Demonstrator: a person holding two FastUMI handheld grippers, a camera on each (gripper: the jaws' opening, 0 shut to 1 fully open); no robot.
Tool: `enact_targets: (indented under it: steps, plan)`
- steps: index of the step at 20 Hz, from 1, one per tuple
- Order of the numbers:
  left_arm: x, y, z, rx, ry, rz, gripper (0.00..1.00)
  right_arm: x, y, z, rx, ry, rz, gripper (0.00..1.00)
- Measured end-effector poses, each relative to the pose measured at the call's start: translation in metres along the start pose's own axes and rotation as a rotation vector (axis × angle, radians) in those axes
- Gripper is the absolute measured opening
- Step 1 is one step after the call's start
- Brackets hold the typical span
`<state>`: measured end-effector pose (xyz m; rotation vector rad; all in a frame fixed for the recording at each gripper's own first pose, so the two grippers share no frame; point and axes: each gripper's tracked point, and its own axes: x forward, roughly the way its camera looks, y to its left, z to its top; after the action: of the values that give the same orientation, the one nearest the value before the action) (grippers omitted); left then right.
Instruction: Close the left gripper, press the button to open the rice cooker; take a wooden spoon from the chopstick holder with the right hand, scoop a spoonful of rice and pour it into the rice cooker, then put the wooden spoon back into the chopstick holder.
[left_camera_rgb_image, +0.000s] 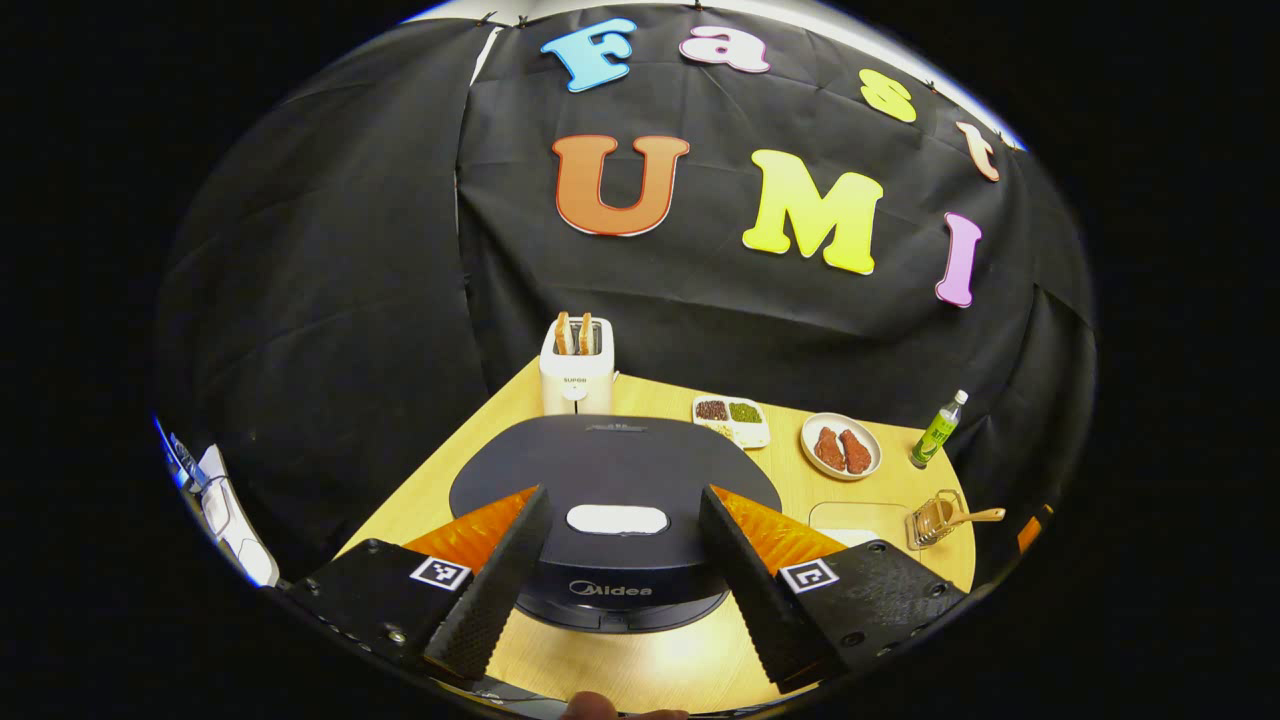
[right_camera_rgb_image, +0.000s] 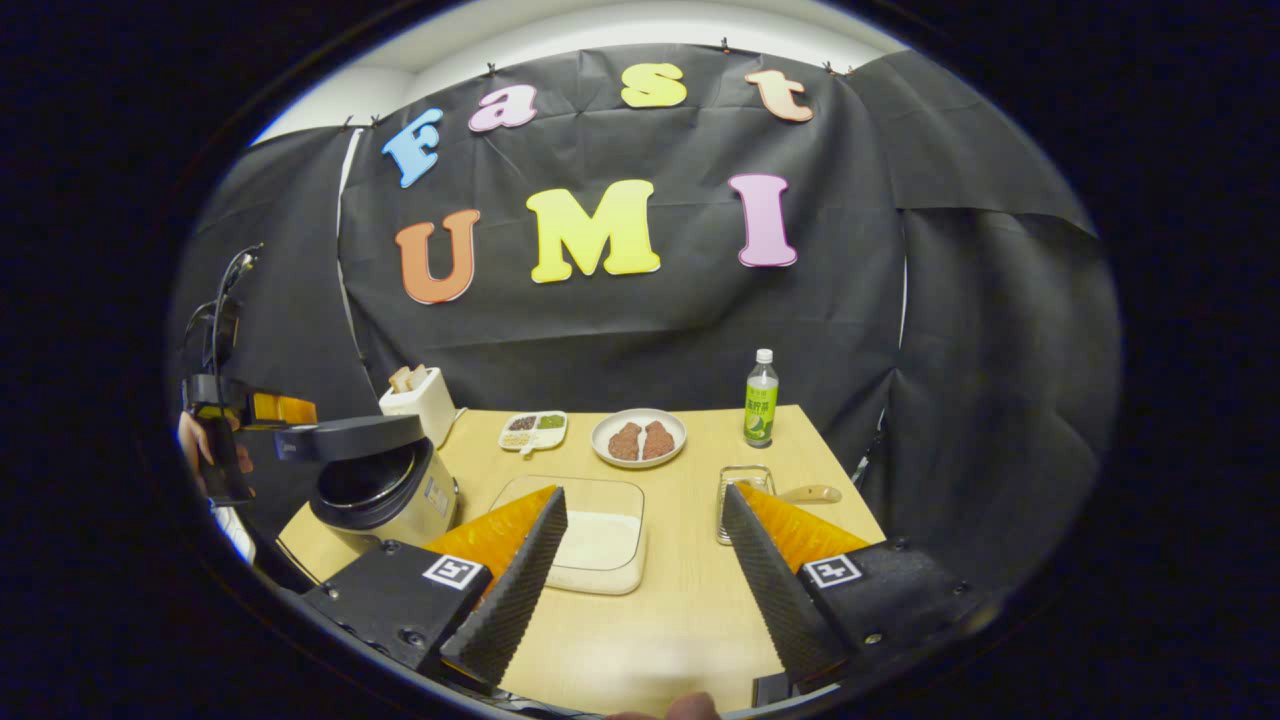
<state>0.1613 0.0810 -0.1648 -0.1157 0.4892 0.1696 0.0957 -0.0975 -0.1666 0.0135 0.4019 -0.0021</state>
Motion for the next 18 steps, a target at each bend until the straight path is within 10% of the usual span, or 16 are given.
enact_targets:
  steps: [18]
  plan:
    - [0.013, 0.008, -0.082, 0.039, 0.051, 0.023, 0.99, -0.017, -0.020, 0.003, 0.011, -0.021, -0.023, 1.00]
